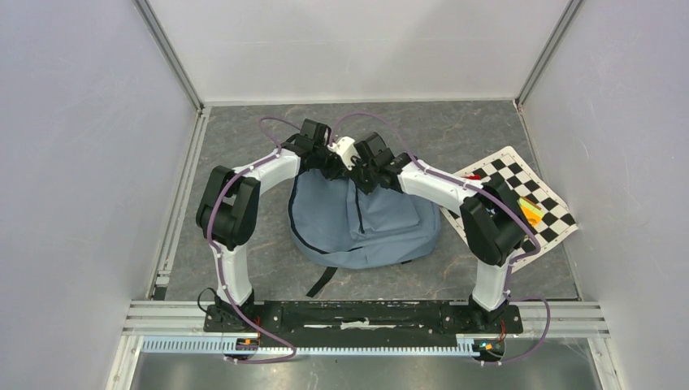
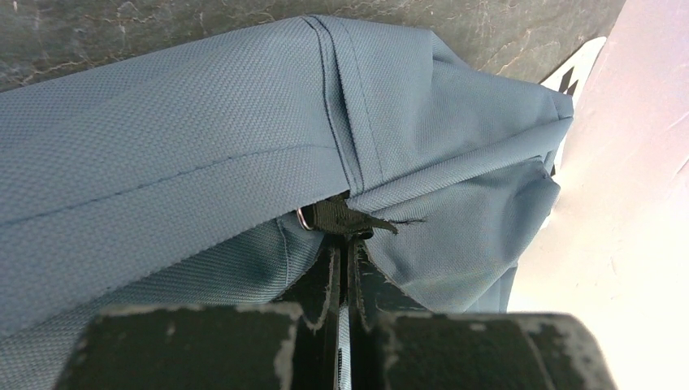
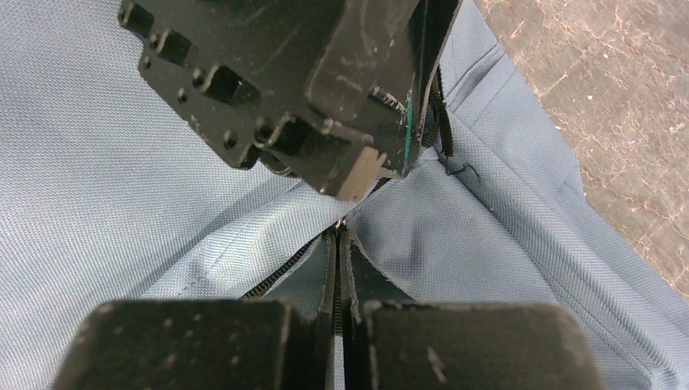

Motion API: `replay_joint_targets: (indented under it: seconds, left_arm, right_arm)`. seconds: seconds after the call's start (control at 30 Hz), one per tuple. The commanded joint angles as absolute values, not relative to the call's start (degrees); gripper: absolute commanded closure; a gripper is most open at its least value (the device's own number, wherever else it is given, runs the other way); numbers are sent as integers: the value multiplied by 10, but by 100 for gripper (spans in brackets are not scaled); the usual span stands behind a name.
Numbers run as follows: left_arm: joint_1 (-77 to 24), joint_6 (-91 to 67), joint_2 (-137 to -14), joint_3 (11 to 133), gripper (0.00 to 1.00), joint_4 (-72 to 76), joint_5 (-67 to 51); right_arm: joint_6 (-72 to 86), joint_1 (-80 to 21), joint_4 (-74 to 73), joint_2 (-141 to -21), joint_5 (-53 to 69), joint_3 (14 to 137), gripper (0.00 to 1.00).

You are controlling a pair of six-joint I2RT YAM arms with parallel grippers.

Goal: Pack the student bag
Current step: Zip the student bag at the center of the board.

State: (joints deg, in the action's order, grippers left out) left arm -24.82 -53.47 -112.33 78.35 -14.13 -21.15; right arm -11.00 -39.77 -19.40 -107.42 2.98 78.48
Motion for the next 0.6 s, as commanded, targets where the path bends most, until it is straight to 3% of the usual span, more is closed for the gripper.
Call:
replay_joint_targets:
  seconds: [0.0, 0.57]
  left_arm:
    - [-246, -564, -1085, 789, 98, -98, -226]
    - [-235, -564, -1087, 789, 98, -76, -225]
  right_arm:
    - [-103, -400, -222, -1054, 63, 778, 100]
    - [-84, -399, -432, -1000, 199, 765, 100]
